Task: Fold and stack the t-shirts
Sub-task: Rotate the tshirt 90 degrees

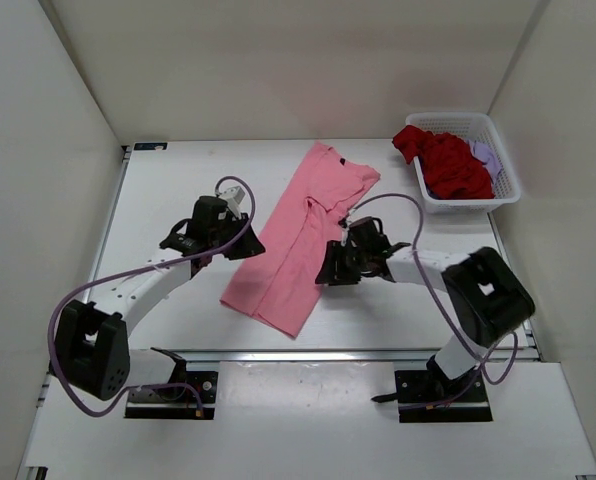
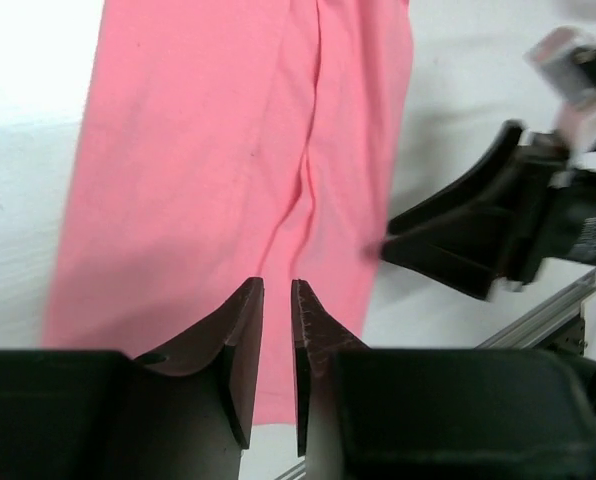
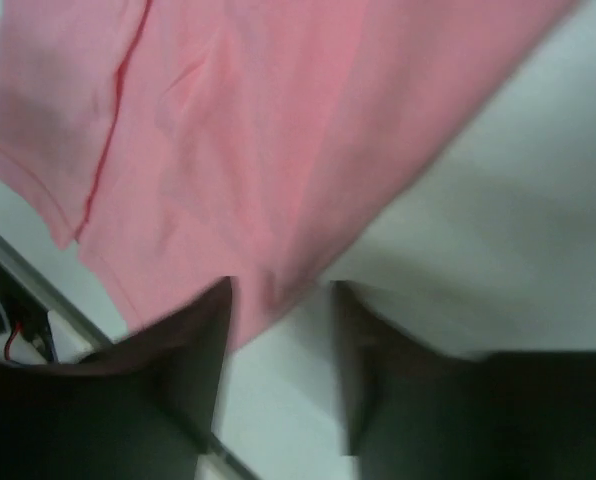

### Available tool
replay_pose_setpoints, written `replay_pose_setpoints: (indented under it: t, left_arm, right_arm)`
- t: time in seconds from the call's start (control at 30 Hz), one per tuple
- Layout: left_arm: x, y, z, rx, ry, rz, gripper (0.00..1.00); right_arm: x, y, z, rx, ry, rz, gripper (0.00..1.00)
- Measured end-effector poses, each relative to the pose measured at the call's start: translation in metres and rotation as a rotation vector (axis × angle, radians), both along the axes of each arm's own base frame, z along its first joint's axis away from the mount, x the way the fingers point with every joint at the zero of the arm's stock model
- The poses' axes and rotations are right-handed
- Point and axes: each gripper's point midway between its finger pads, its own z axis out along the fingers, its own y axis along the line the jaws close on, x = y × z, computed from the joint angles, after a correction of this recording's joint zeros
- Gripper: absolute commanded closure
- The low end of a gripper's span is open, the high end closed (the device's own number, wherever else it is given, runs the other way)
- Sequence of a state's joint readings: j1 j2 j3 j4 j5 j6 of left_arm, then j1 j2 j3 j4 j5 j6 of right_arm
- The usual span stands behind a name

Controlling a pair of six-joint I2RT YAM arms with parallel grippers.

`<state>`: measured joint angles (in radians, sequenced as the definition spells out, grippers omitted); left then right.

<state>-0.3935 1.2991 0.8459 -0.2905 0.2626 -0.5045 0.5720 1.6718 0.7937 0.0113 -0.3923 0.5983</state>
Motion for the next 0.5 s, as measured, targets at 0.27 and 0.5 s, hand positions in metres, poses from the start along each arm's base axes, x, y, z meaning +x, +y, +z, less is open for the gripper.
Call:
replay_pose_setpoints:
  t: [0.27,0.5]
  left_arm:
    - [-0.021,-0.004,-0.032,0.010,0.070,0.005,0.63]
    - [-0.034,-0.001,-0.049,0.006,0.102,0.022,0.61]
  right_arm:
    - [0.051,-0.053,0.046,-0.029,-0.128,-0.146,0.43]
    - [0.185,-0.107,0.045,-0.083,-0.260,-0.399,0.37]
